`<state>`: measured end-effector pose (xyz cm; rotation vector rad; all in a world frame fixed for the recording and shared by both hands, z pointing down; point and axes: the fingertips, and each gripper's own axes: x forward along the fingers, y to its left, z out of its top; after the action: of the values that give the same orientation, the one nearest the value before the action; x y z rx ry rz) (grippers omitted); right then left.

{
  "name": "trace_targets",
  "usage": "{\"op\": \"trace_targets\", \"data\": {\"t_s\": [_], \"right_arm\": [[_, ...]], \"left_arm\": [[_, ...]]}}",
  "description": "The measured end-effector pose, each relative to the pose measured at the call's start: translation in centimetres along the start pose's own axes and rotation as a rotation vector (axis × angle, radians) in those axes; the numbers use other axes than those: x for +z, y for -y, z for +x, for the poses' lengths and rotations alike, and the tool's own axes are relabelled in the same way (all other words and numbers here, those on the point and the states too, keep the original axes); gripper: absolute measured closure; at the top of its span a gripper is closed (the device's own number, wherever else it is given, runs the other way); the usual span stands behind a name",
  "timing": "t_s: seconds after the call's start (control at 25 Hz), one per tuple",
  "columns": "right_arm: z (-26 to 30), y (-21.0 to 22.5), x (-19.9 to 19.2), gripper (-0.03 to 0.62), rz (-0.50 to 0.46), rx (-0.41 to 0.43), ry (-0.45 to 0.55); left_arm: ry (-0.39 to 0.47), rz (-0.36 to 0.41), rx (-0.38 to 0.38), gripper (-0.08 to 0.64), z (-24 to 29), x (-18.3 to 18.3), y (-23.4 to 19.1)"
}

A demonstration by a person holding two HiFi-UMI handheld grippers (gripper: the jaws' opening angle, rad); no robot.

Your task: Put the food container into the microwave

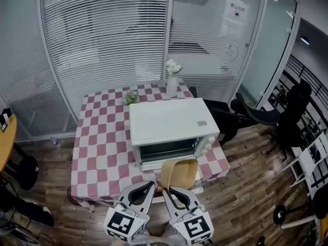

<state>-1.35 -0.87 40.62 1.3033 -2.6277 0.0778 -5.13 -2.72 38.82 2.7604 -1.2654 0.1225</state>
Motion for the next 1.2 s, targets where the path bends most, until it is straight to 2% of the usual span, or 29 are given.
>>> {"op": "trace_targets", "data": {"t_s": [0.28, 0.48, 0.88, 1.2], "right_arm": [[1.3, 7.2, 0.7, 0.574, -0.019, 0.086, -0.019], [1.7, 10.3, 0.3, 0.574, -0.010, 0.144, -0.024], [2.5, 11.3, -1.1, 0.574, -0.007, 0.241, -0.070], [3.5, 10.4, -4.4, 0.574, 0.001, 0.293, -0.159]], "left_arm": [[0.006, -0.001, 0.079, 0.549, 7.5, 1.9, -0.2], [-0.005, 0.000, 0.121, 0.549, 11.4, 1.9, 0.1], [-0.041, -0.016, 0.200, 0.549, 13.2, 1.1, -1.2], [-0.065, -0.033, 0.217, 0.549, 13.4, 0.1, -2.0]]}}
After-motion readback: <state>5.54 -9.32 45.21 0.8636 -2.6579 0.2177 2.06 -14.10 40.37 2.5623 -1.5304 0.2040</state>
